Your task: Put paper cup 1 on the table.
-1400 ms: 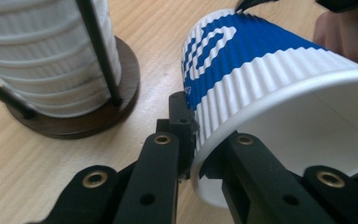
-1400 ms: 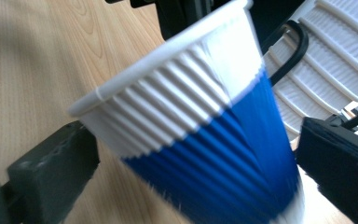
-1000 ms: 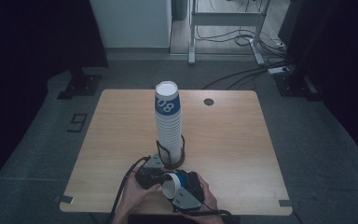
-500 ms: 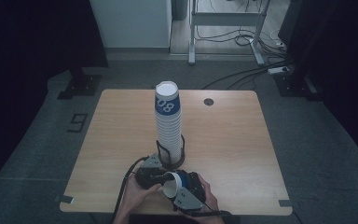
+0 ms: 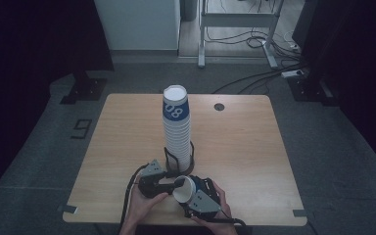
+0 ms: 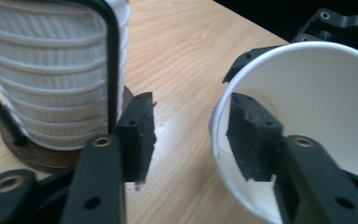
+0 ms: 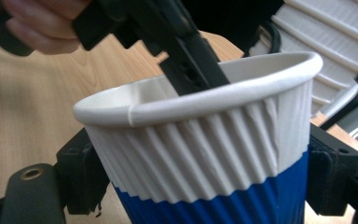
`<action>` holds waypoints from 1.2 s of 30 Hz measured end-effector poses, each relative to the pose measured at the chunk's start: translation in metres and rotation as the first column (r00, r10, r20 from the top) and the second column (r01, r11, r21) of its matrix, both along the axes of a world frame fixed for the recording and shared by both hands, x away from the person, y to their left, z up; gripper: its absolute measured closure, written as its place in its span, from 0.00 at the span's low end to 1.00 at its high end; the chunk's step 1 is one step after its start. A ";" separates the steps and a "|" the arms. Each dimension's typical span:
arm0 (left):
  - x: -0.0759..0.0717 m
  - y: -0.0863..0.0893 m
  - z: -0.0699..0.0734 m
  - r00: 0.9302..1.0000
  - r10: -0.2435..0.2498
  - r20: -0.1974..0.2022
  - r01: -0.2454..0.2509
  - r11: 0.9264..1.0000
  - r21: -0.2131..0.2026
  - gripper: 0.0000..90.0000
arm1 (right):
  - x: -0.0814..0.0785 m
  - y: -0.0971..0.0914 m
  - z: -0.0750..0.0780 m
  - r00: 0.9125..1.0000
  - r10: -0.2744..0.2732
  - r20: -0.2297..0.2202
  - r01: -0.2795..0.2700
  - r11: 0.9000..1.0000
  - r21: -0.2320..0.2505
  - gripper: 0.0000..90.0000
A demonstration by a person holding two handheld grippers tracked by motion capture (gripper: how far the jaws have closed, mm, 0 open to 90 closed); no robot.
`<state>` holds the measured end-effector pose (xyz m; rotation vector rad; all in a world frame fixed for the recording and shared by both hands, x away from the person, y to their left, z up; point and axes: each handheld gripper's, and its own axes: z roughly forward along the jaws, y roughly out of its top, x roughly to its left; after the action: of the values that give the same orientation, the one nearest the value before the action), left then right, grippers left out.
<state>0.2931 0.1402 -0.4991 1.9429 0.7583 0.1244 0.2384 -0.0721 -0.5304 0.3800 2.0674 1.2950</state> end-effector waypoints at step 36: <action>-0.015 0.029 -0.023 0.959 0.198 0.202 -0.188 0.980 -0.065 0.16 | 0.044 -0.052 0.008 0.966 -0.101 -0.236 0.162 0.953 0.254 0.19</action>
<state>0.2778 0.1693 -0.5221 1.7764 0.8018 0.4201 0.2822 -0.1236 -0.5220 0.8055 2.0020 1.5148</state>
